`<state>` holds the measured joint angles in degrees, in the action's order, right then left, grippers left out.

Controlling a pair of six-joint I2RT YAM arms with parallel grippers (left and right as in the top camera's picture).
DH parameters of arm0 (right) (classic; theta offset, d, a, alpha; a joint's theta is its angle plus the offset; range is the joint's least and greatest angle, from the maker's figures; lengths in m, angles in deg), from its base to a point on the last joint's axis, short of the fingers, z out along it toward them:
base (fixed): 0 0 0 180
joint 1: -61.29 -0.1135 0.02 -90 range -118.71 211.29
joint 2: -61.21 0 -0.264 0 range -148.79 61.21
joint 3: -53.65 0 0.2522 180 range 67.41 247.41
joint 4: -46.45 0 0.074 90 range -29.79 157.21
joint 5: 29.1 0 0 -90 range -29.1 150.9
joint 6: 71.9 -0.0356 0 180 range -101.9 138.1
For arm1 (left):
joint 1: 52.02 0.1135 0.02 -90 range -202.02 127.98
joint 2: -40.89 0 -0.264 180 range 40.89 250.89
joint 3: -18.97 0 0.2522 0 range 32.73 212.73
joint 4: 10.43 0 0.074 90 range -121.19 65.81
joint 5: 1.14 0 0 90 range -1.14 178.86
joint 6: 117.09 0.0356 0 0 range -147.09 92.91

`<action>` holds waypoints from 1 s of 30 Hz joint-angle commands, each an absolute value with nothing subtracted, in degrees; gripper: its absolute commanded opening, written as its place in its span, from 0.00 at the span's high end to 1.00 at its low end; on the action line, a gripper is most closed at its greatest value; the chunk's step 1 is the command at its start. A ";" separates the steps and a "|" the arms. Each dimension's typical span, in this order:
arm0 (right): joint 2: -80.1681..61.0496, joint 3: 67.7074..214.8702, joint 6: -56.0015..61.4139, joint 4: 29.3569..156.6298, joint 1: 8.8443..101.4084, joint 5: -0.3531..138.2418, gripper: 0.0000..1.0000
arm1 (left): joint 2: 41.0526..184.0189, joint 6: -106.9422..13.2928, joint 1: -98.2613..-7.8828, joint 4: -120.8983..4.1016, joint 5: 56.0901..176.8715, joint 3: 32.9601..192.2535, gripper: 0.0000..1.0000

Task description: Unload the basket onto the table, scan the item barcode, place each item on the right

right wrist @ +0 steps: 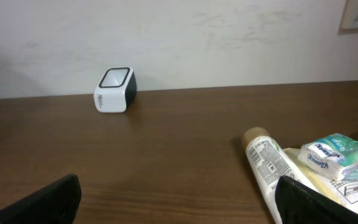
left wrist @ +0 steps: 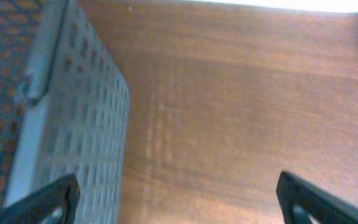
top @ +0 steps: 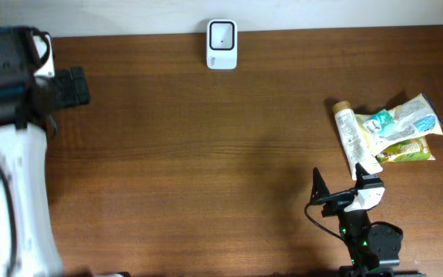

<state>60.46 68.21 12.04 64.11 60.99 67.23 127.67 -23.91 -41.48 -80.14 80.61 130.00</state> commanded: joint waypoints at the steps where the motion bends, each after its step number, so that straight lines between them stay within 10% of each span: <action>1: 61.01 67.73 11.62 64.31 61.28 66.64 0.01 | 113.22 -21.94 -41.46 -63.15 87.11 108.37 0.01; 14: 61.01 67.73 11.62 64.31 61.26 66.64 0.01 | 68.09 -18.18 -47.14 -20.42 87.87 46.29 0.01; 30: 61.01 67.73 11.62 64.31 61.28 66.64 0.01 | 41.16 -17.98 -48.65 -28.33 81.97 33.24 0.01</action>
<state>60.63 68.21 12.06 64.15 60.99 66.99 41.91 -18.92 -48.32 -28.01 82.60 33.51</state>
